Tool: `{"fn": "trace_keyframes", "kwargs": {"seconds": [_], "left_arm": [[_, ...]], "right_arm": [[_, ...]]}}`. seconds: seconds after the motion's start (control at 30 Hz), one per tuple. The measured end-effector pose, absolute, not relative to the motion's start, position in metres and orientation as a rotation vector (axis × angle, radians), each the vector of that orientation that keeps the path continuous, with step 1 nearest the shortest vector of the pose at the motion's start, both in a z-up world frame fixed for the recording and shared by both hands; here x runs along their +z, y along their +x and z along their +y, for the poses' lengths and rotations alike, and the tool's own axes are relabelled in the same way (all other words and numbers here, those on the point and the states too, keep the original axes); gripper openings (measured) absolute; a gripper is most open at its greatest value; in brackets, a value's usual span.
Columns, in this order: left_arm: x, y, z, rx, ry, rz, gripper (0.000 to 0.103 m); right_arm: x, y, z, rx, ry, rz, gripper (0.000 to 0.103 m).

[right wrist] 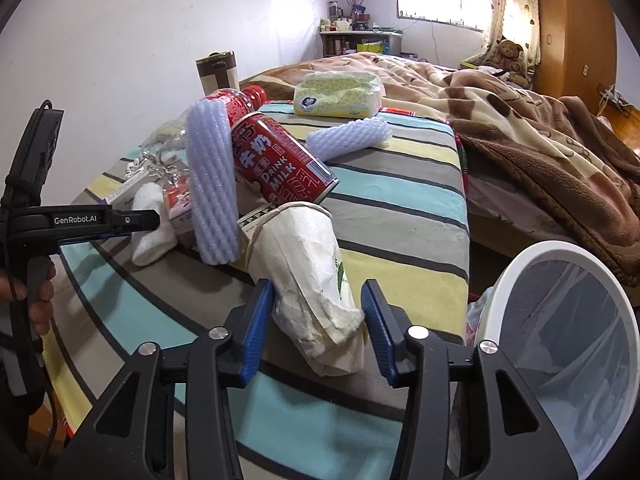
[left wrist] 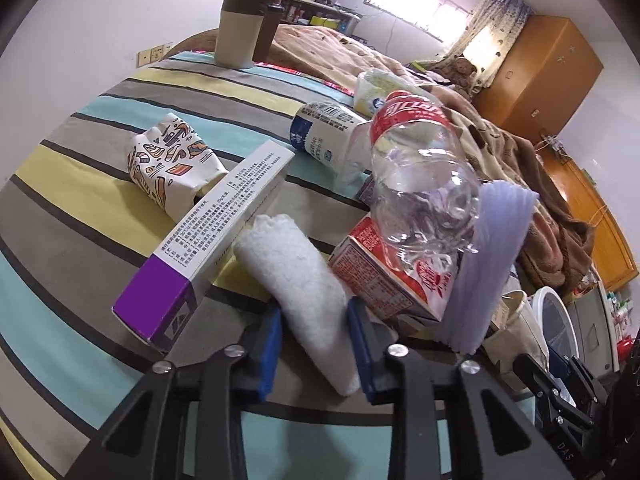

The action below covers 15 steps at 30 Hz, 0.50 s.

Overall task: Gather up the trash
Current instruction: 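Grasp the white towel with the left tool while the right tool grasps the paper bag, then carry towel and paper bag to the white bin and open both tools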

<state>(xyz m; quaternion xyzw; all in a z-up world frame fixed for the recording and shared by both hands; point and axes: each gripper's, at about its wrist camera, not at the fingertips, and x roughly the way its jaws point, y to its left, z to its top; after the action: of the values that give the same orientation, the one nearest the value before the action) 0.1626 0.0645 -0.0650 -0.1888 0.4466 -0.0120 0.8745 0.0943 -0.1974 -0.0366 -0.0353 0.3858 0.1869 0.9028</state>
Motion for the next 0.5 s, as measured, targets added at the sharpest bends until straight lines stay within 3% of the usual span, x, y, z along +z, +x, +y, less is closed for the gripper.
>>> {"fn": "trace_keyframes", "kwargs": {"seconds": [0.5], "left_arm": [[-0.051, 0.124, 0.056, -0.100, -0.386, 0.857, 0.015]], "right_arm": [[-0.034, 0.074, -0.209, 0.356, 0.062, 0.743, 0.038]]}}
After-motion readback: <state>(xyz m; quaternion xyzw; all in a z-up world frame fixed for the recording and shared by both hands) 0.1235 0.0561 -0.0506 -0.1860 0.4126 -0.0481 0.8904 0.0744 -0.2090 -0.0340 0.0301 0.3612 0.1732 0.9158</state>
